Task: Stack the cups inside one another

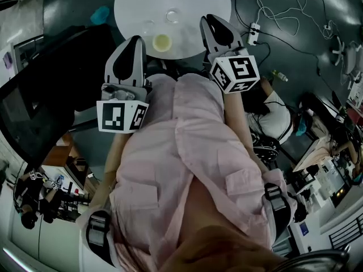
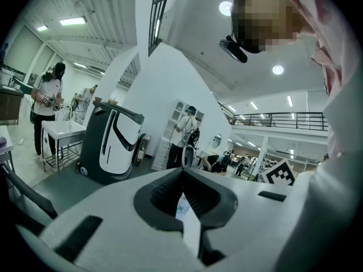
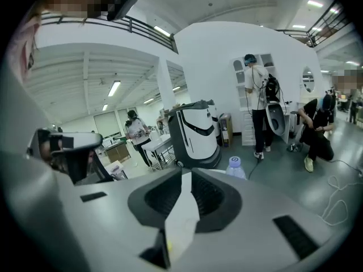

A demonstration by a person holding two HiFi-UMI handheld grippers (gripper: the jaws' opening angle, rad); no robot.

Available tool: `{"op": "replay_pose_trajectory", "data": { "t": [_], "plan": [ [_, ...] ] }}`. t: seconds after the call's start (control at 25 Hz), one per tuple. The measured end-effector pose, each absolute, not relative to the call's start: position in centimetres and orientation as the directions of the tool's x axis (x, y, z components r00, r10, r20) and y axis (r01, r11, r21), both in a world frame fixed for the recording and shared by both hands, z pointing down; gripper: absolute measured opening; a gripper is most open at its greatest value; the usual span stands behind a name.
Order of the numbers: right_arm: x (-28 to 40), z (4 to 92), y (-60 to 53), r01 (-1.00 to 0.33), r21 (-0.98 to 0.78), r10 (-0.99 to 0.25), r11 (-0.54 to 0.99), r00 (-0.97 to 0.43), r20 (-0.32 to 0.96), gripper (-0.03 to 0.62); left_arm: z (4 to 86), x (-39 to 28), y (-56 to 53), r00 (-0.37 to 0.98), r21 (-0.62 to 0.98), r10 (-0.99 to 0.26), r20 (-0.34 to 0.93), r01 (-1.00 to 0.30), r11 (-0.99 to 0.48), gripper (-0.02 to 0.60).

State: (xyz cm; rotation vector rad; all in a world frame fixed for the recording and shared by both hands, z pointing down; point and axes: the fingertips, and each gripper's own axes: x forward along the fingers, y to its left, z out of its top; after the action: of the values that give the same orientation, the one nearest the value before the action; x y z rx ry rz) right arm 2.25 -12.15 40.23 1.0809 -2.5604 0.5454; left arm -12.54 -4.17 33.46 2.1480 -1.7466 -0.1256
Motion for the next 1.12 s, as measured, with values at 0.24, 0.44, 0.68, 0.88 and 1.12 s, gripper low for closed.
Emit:
{"op": "replay_pose_trajectory", "data": {
  "t": [0.24,0.44,0.68,0.88,1.12],
  "plan": [
    [0.1,44.5,-13.9,-0.711,-0.196,-0.547,0.676,-0.661,0.514,0.042,33.8,-13.0,-4.0,0.218,0.348,-0.961,0.172,-0.926,-0.148,0.015],
    [-1.0,48.7,-14.8,-0.702,-0.2,-0.484,0.683,-0.641,0.596,0.094,33.9,-13.2,-4.0,0.215,0.352,-0.961,0.175,-0.925,-0.143,0.015],
    [-1.7,54.3,-15.3,-0.695,-0.181,-0.396,0.696,-0.582,0.71,0.1,34.1,-13.6,-4.5,0.211,0.354,-0.96,0.184,-0.925,-0.135,0.015],
    [-2.3,58.6,-14.8,-0.685,-0.183,-0.307,0.705,-0.528,0.791,0.104,34.5,-14.2,-5.0,0.205,0.358,-0.958,0.2,-0.926,-0.123,0.015],
    [-2.3,62.0,-14.8,-0.683,-0.196,-0.232,0.704,-0.482,0.845,0.106,35.0,-14.5,-5.9,0.194,0.365,-0.956,0.218,-0.925,-0.104,0.015]
  ]
}}
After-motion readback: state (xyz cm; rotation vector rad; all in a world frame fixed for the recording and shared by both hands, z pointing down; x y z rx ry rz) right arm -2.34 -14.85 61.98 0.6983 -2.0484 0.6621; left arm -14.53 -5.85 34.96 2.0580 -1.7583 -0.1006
